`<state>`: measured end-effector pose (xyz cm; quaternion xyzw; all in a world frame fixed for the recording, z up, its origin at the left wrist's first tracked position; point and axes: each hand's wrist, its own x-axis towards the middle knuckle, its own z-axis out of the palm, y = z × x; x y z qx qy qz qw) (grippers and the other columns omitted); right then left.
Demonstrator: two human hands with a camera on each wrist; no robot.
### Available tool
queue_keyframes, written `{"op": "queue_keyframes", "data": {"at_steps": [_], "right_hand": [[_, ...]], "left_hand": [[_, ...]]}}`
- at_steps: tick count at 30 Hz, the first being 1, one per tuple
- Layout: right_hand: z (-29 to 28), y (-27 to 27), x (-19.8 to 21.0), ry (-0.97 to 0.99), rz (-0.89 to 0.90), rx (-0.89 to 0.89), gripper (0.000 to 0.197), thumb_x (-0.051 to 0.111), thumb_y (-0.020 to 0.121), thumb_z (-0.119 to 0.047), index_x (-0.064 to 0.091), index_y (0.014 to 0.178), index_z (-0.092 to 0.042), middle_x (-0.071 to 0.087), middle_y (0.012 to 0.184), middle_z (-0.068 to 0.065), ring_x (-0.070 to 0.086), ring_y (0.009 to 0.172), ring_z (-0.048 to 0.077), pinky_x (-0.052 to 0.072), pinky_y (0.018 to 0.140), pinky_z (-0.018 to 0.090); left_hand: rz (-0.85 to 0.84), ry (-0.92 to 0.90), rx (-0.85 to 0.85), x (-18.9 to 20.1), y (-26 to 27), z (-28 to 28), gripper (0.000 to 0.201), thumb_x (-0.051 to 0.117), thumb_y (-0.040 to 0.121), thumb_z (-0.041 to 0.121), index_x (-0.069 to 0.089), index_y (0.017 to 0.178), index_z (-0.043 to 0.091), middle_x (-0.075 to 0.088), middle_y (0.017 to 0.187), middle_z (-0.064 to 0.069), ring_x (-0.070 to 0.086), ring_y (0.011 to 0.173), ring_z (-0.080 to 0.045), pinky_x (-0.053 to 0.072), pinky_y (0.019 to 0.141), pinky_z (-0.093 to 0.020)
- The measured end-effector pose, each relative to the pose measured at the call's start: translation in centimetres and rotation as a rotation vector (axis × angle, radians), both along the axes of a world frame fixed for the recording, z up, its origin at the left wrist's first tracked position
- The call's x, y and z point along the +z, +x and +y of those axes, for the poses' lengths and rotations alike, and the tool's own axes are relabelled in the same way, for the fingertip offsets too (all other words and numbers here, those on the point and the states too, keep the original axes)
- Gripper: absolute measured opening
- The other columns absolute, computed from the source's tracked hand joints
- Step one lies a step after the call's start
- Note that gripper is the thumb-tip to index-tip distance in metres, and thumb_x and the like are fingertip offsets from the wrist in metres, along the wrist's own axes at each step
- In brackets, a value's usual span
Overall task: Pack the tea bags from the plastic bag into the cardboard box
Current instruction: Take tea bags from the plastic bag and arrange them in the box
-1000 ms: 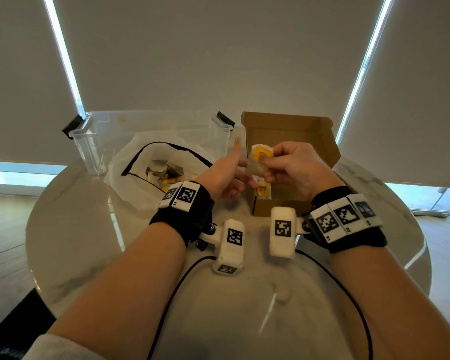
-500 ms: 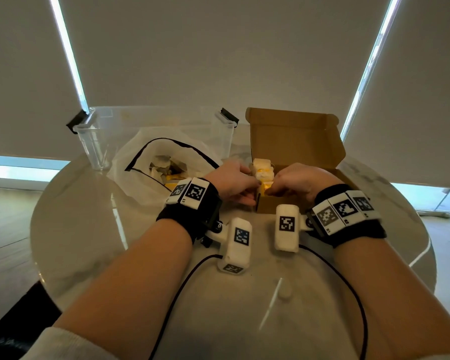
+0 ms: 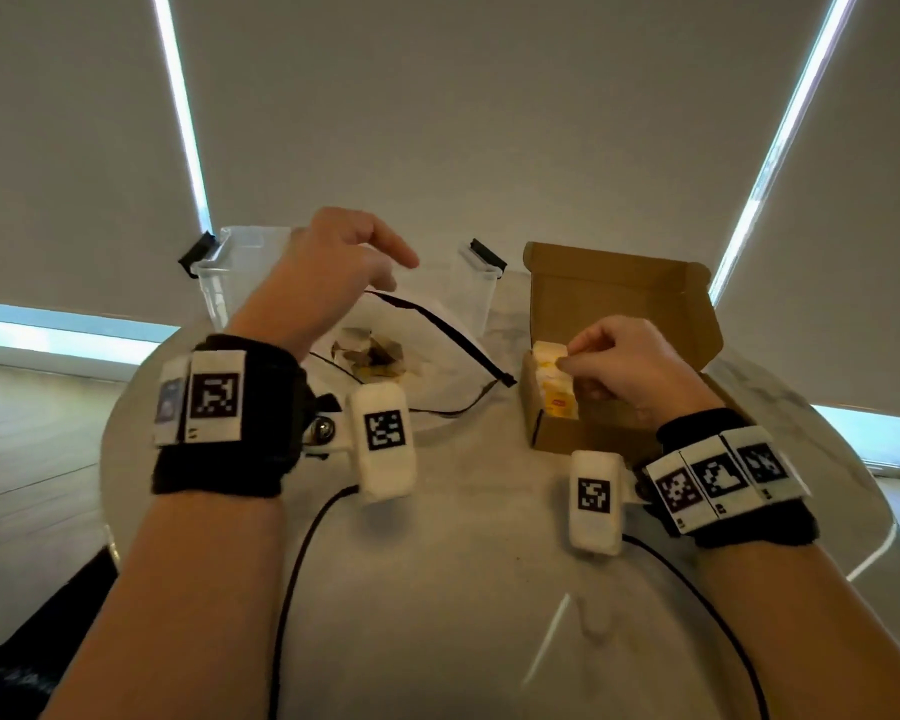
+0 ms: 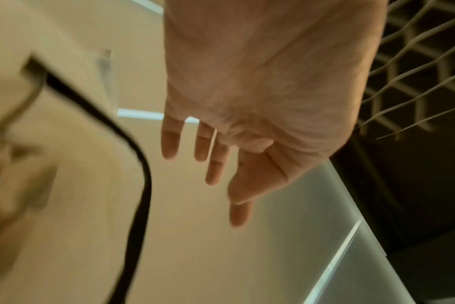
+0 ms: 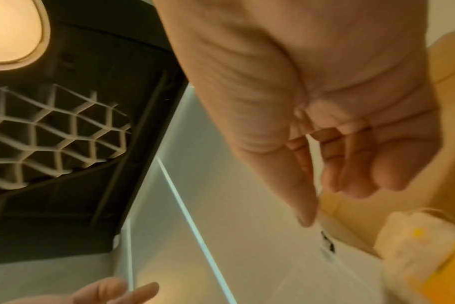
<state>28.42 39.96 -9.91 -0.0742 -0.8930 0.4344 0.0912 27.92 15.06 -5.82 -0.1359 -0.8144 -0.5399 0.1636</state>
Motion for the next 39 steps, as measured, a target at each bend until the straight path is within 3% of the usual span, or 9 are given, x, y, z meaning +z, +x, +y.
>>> {"op": "queue_keyframes", "data": {"at_steps": [3, 6, 8, 10, 14, 21, 23, 34, 39], "right_hand": [[-3.2, 0.5, 0.6, -0.016, 0.169, 0.170, 0.011, 0.067, 0.085, -0.014, 0.061, 0.094, -0.017, 0.062, 0.091, 0.003, 0.057, 0.075, 0.011, 0.052, 0.064, 0.022], [-7.7, 0.1, 0.7, 0.057, 0.209, 0.421, 0.014, 0.065, 0.087, -0.013, 0.065, 0.101, -0.016, 0.065, 0.094, -0.001, 0.059, 0.079, 0.007, 0.052, 0.068, 0.017], [-10.6, -1.2, 0.4, 0.150, 0.182, 0.543, 0.019, 0.064, 0.087, -0.010, 0.067, 0.106, -0.012, 0.067, 0.101, 0.001, 0.062, 0.088, 0.008, 0.052, 0.076, 0.017], [-12.9, -3.4, 0.0, 0.328, 0.136, 0.600, 0.020, 0.063, 0.087, -0.008, 0.070, 0.105, -0.009, 0.068, 0.104, 0.005, 0.061, 0.093, 0.015, 0.050, 0.083, 0.026], [-15.3, -6.3, -0.7, 0.771, -0.093, 0.597, 0.021, 0.063, 0.087, -0.022, 0.069, 0.099, -0.005, 0.063, 0.091, 0.008, 0.055, 0.079, 0.018, 0.043, 0.071, 0.028], [-16.7, -7.2, -0.4, 0.946, -0.281, 0.572, 0.030, 0.062, 0.088, -0.031, 0.061, 0.111, -0.011, 0.060, 0.095, 0.005, 0.055, 0.085, 0.019, 0.046, 0.078, 0.031], [-16.7, -7.1, -0.2, 0.907, -0.218, 0.576, 0.017, 0.063, 0.087, -0.024, 0.055, 0.100, -0.016, 0.054, 0.080, -0.002, 0.051, 0.075, 0.013, 0.043, 0.068, 0.027], [-14.4, -5.2, 1.6, 0.659, 0.097, 0.525, 0.013, 0.068, 0.078, -0.009, 0.068, 0.084, 0.002, 0.068, 0.084, 0.016, 0.066, 0.074, 0.024, 0.056, 0.069, 0.036], [-11.3, -2.5, 3.8, 0.167, -0.002, 0.546, 0.016, 0.068, 0.082, -0.002, 0.065, 0.097, 0.002, 0.064, 0.082, 0.007, 0.062, 0.068, 0.010, 0.054, 0.056, 0.014]], "left_hand": [[-0.056, -0.274, 0.124, -0.9, 0.4, -3.2, 0.031, 0.058, 0.075, 0.003, 0.070, 0.072, 0.031, 0.047, 0.103, 0.014, 0.033, 0.122, -0.016, 0.021, 0.111, -0.042], [-0.171, -0.444, 0.191, -3.1, -0.9, -4.1, 0.024, 0.060, 0.082, 0.019, 0.069, 0.075, 0.040, 0.045, 0.110, 0.008, 0.031, 0.126, -0.026, 0.023, 0.110, -0.040], [-0.198, -0.596, 0.256, -4.7, -2.0, -3.7, 0.013, 0.057, 0.086, 0.039, 0.064, 0.093, 0.047, 0.044, 0.124, -0.001, 0.028, 0.129, -0.032, 0.023, 0.109, -0.042], [-0.221, -0.688, 0.284, -6.3, -3.1, -3.4, 0.046, 0.059, 0.081, 0.050, 0.050, 0.126, 0.043, 0.032, 0.141, -0.007, 0.021, 0.135, -0.033, 0.021, 0.110, -0.045], [-0.290, -0.696, 0.239, -7.5, -2.7, -3.3, 0.101, 0.082, 0.064, 0.027, 0.021, 0.144, 0.039, 0.002, 0.152, -0.004, 0.006, 0.138, -0.034, 0.033, 0.105, -0.053], [-0.327, -0.713, 0.197, -7.9, -2.0, -3.5, 0.111, 0.084, 0.062, 0.020, 0.014, 0.145, 0.042, -0.007, 0.154, -0.002, 0.004, 0.140, -0.033, 0.040, 0.100, -0.051], [-0.309, -0.702, 0.214, -7.9, -2.0, -3.4, 0.112, 0.084, 0.062, 0.019, 0.014, 0.145, 0.041, -0.006, 0.154, -0.003, 0.005, 0.140, -0.033, 0.040, 0.100, -0.051], [-0.332, -0.698, 0.237, -7.8, -2.1, -2.8, 0.109, 0.083, 0.064, 0.018, 0.015, 0.146, 0.041, -0.006, 0.155, -0.002, 0.003, 0.141, -0.033, 0.035, 0.105, -0.054], [-0.286, -0.642, 0.217, -7.1, -1.7, -2.3, 0.085, 0.076, 0.069, 0.018, 0.032, 0.139, 0.039, -0.003, 0.157, 0.000, -0.006, 0.143, -0.028, 0.013, 0.112, -0.062]]}}
